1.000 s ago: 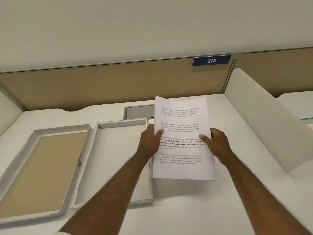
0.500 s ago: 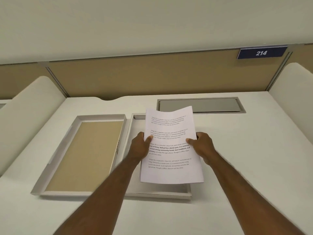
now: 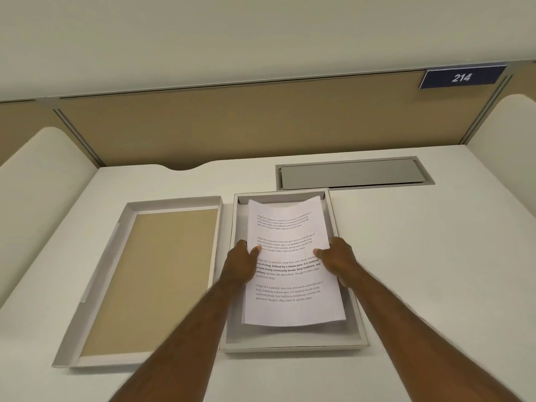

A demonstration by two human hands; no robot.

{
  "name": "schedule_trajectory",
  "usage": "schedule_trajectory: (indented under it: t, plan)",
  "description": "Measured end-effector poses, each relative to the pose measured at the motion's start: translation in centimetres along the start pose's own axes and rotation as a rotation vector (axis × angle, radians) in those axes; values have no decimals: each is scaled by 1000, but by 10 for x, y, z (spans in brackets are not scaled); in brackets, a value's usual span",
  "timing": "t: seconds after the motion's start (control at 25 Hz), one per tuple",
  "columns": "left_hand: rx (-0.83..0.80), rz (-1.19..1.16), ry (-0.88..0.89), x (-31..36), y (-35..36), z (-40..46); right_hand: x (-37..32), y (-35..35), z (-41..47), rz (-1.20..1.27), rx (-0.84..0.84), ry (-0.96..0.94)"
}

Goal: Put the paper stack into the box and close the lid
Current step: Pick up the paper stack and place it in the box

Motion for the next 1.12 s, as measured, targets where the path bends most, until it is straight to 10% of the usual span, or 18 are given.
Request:
schedule_trajectory:
  t: [0.88,1.12]
  plan:
    - [-46,327,-92,4,28,-16,5,22,-12,-37,45,-3]
    - [10,-46,-67,-3,23,-17,10,24,-16,-17,39,-33]
Point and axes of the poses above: each hand's wrist, its own z-axis towards the middle knuckle, its own y-axis out of the palm, x = y × z, the point moved 6 cm from there along z, towards the middle knuckle, and after that the axes turned 12 degrees about z, right-handed, at the moved point
